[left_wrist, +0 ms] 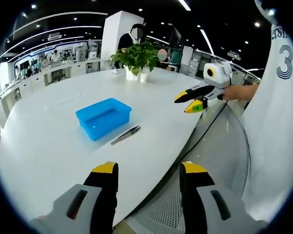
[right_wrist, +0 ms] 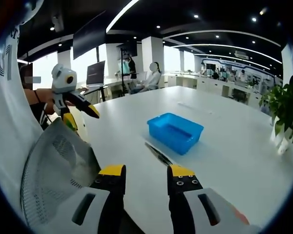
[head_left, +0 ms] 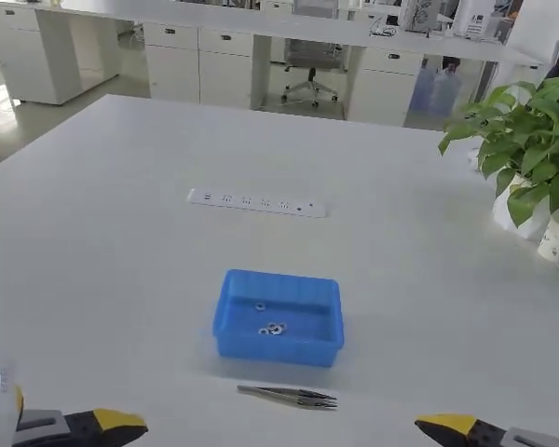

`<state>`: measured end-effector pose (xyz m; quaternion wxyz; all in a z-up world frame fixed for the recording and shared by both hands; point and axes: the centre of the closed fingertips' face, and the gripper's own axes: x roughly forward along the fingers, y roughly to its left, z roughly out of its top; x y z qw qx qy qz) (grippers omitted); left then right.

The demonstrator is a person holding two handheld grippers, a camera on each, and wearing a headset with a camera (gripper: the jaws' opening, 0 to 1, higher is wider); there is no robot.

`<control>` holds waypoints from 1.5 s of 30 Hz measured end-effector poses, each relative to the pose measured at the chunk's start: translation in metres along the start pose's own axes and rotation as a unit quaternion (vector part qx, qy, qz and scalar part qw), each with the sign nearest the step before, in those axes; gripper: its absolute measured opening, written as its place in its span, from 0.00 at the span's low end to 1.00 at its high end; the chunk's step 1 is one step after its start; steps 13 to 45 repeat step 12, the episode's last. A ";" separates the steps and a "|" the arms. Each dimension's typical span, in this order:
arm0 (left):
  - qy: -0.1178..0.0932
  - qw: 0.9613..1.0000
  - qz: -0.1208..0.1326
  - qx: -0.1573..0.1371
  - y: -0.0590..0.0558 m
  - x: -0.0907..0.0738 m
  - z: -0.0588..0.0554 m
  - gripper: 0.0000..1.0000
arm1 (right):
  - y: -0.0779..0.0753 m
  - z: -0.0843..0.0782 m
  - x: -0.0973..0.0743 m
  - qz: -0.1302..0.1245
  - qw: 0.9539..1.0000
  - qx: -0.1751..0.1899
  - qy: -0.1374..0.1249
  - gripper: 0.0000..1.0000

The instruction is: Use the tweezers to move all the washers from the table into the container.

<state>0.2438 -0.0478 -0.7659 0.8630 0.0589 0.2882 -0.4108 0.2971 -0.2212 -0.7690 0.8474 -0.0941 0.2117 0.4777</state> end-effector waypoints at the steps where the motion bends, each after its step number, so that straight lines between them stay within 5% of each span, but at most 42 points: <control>1: -0.005 1.000 0.000 0.005 0.000 -0.001 0.003 0.55 | 0.000 0.000 0.000 0.000 1.000 0.001 -0.002 0.35; 8: 0.001 1.000 0.011 0.019 0.012 -0.005 0.012 0.55 | -0.001 0.005 0.006 -0.002 1.000 0.008 -0.011 0.35; 12: -0.042 0.999 0.025 0.009 0.019 -0.007 0.031 0.53 | -0.001 0.006 0.007 -0.001 1.000 0.007 -0.011 0.35; 45: -0.042 0.999 0.025 0.009 0.019 -0.007 0.031 0.53 | -0.001 0.006 0.007 -0.001 1.000 0.007 -0.011 0.35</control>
